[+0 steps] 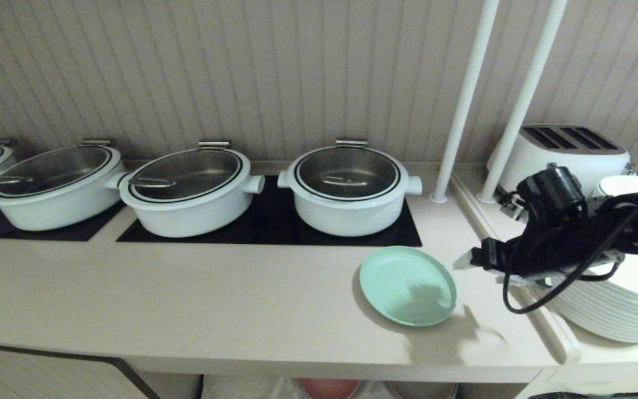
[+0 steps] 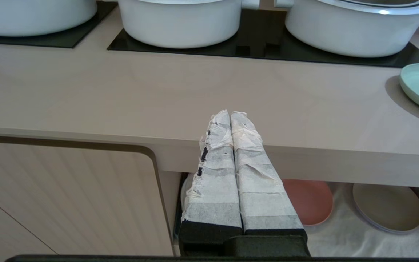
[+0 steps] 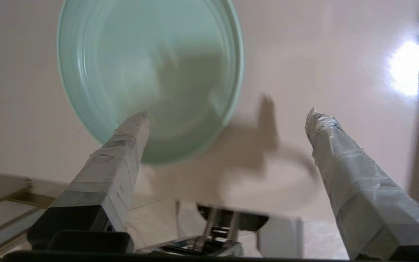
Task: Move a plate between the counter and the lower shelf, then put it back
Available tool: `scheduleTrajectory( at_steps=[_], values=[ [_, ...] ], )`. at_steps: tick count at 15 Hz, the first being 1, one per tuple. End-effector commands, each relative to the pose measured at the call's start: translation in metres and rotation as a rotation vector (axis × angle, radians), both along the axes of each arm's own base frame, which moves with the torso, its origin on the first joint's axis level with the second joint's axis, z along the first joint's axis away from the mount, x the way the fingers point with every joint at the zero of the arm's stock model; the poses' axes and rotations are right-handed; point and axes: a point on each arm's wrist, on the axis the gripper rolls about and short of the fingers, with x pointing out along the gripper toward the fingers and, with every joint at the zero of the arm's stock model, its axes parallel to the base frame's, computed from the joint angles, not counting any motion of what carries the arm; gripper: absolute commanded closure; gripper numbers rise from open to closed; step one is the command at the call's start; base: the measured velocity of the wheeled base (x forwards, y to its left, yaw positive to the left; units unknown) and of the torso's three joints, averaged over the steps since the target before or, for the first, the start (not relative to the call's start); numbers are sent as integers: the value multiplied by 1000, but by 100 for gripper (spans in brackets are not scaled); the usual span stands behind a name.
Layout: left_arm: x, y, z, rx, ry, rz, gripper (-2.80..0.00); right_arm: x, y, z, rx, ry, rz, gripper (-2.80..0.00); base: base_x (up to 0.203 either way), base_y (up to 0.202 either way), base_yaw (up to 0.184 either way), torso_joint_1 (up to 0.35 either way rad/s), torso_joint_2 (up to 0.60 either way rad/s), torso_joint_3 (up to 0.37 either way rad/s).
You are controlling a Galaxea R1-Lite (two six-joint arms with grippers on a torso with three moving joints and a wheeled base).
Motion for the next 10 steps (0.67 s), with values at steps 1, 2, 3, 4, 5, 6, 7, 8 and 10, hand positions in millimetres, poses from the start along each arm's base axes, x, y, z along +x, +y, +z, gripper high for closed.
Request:
scheduleTrajectory(
  at_steps=[1, 2, 3, 4, 5, 6, 7, 8, 10],
  values=[
    [0, 0, 0, -1, -1, 0, 0, -31, -6, 27, -17, -83, -16, -280, 0, 0, 0, 0, 0, 0],
    [0, 0, 0, -1, -1, 0, 0, -41, -9, 35, -26, -109, -27, -280, 0, 0, 0, 0, 0, 0],
    [0, 0, 0, -1, -1, 0, 0, -53, -11, 42, -35, -133, -37, -280, 0, 0, 0, 0, 0, 0],
    [0, 0, 0, -1, -1, 0, 0, -64, -14, 49, -47, -155, -50, -280, 0, 0, 0, 0, 0, 0],
    [0, 0, 0, -1, -1, 0, 0, -75, -16, 55, -62, -174, -66, -280, 0, 0, 0, 0, 0, 0],
    [0, 0, 0, -1, -1, 0, 0, -87, -19, 61, -72, -196, -76, 0, 0, 0, 0, 0, 0, 0],
    [0, 0, 0, -1, -1, 0, 0, -97, -21, 66, -84, -220, -74, 0, 0, 0, 0, 0, 0, 0],
    [0, 0, 0, -1, -1, 0, 0, -110, -24, 69, -115, -245, -65, 0, 0, 0, 0, 0, 0, 0],
    [0, 0, 0, -1, -1, 0, 0, -128, -29, 73, -206, -295, -75, 0, 0, 0, 0, 0, 0, 0]
  ],
)
